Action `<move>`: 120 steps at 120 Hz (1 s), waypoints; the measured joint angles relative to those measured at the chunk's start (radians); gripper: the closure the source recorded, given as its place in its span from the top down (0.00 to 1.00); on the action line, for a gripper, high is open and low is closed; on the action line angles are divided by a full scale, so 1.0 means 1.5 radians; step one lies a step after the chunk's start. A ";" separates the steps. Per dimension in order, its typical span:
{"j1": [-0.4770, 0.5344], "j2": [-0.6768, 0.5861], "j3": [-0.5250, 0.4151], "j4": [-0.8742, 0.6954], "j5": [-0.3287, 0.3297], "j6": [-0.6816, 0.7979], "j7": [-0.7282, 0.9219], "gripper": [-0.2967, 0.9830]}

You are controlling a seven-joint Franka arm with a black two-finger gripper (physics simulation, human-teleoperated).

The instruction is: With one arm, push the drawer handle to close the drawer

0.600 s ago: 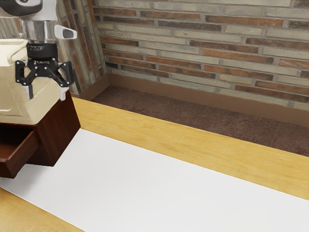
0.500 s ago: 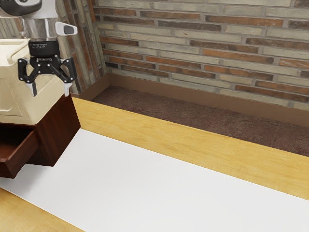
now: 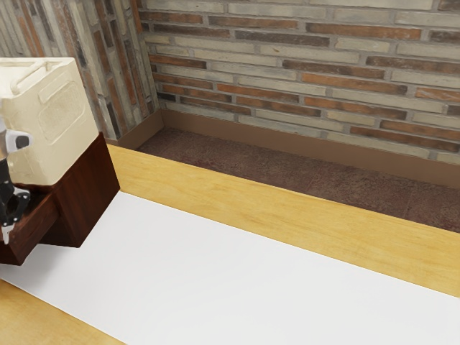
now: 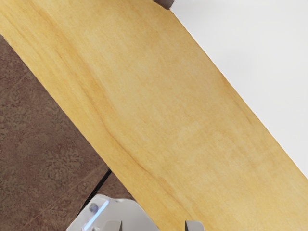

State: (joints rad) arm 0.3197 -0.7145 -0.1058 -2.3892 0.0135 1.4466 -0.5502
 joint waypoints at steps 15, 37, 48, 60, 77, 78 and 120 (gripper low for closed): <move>0.223 0.037 0.001 -0.081 0.026 0.089 0.062 0.24; 0.354 0.027 0.057 -0.169 0.084 0.244 0.184 0.18; 0.373 0.031 0.062 -0.186 0.127 0.313 0.257 0.17; 0.390 0.032 0.063 -0.218 0.166 0.391 0.337 0.16; 0.393 0.031 0.063 -0.247 0.215 0.491 0.434 0.16; 0.393 0.030 0.063 -0.248 0.217 0.496 0.439 0.16; 0.393 0.016 0.082 -0.299 0.229 0.638 0.588 0.16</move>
State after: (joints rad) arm 0.9097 -0.6904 0.0179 -2.8378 0.3575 2.4040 0.3311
